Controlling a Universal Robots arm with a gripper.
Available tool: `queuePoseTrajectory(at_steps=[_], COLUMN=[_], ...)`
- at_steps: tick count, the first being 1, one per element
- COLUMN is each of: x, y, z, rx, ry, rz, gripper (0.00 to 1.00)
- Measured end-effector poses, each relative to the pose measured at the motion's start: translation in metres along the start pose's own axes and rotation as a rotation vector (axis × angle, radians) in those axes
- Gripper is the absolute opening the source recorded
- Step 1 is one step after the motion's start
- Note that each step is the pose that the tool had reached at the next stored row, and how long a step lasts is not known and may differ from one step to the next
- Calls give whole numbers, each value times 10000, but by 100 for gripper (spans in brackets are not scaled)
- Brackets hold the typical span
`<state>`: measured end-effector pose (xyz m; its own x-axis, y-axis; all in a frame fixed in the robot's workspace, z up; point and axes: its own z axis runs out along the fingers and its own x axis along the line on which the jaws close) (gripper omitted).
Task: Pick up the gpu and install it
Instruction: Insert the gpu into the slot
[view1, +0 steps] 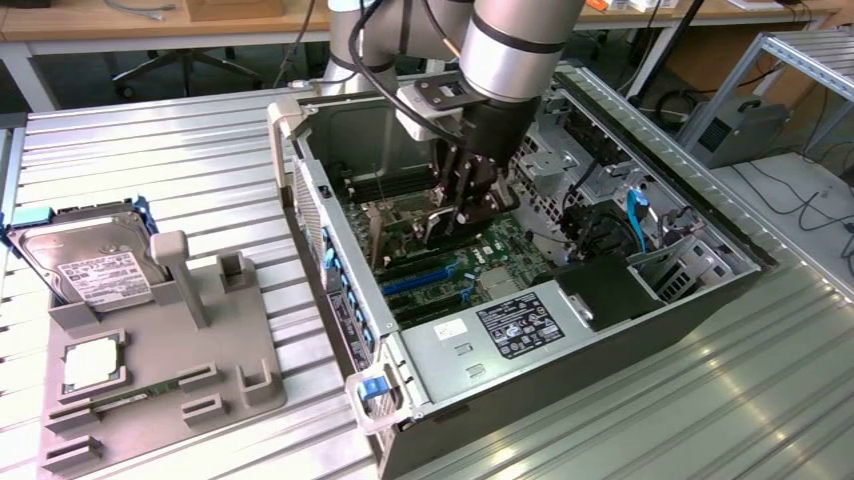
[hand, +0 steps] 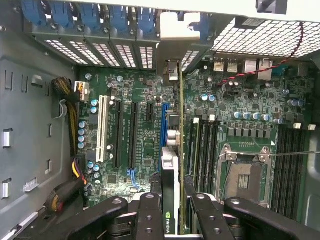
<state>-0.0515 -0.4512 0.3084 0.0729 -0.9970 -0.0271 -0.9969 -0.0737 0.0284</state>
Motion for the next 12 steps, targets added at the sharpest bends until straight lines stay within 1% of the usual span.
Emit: queuePoseTrajectory(at_steps=[6, 12], x=[1, 1], y=[10, 10], z=[48, 52], rx=[2, 1], ry=[4, 4], rz=[-117, -128], gripper=[27, 27])
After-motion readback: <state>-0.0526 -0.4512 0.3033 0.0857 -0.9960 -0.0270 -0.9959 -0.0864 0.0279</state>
